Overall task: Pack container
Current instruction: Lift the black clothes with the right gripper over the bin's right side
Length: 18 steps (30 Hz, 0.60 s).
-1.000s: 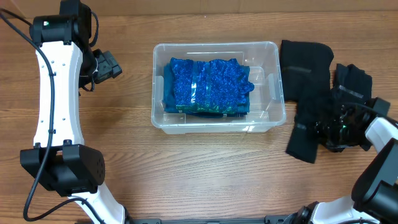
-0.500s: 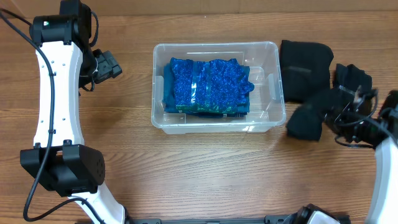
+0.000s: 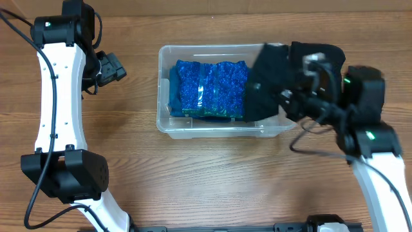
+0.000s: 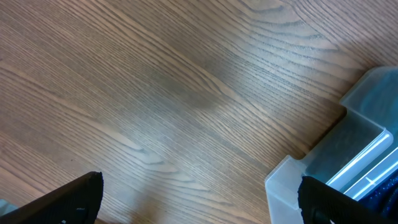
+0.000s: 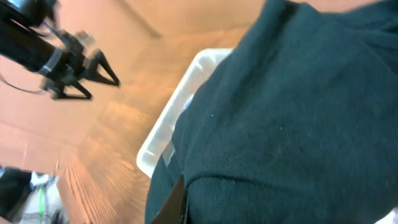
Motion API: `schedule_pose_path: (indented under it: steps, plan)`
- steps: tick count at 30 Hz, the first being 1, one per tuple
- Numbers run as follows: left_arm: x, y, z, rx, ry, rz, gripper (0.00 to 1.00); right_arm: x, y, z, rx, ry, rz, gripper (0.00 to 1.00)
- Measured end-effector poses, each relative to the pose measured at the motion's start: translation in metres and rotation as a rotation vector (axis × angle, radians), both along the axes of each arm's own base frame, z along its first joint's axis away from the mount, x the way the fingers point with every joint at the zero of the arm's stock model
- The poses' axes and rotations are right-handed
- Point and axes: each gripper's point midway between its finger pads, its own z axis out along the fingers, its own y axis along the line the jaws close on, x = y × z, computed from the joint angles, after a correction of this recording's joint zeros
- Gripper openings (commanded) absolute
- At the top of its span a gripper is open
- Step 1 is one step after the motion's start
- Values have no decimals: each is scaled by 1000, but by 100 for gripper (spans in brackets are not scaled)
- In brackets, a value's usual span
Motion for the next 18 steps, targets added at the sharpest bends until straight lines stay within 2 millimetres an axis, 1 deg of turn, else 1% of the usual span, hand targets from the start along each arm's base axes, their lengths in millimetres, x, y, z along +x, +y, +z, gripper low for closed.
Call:
schedule_pose_path:
  steps: [1, 2, 3, 4, 5, 7, 8, 9, 12, 14, 16, 18]
  plan:
    - [0, 0, 0, 0, 0, 0, 100, 9, 2, -14, -9, 30, 10, 4]
    - [0, 0, 0, 0, 0, 0, 100, 22, 3, -40, -28, 81, 15, 6]
    - [0, 0, 0, 0, 0, 0, 100, 28, 2, -55, -43, 104, 25, 21]
    - [0, 0, 0, 0, 0, 0, 100, 33, 2, -67, -58, 122, 31, 33]
    - [0, 0, 0, 0, 0, 0, 100, 38, 0, -95, -83, 185, 32, 44]
    - [0, 0, 0, 0, 0, 0, 100, 43, -8, -130, -138, 263, 12, 62]
    - [0, 0, 0, 0, 0, 0, 100, 43, -14, -137, -157, 287, -3, 67]
    - [0, 0, 0, 0, -1, 0, 100, 39, -19, -139, -166, 314, -11, 68]
    - [0, 0, 0, 0, 0, 0, 100, 40, -36, -114, -240, 338, -72, 68]
    - [0, 0, 0, 0, 0, 0, 100, 45, -48, -88, -301, 316, -125, 71]
    - [0, 0, 0, 0, 0, 0, 100, 52, -58, -61, -335, 264, -180, 71]
    - [0, 0, 0, 0, 0, 0, 100, 55, -67, -42, -344, 221, -231, 71]
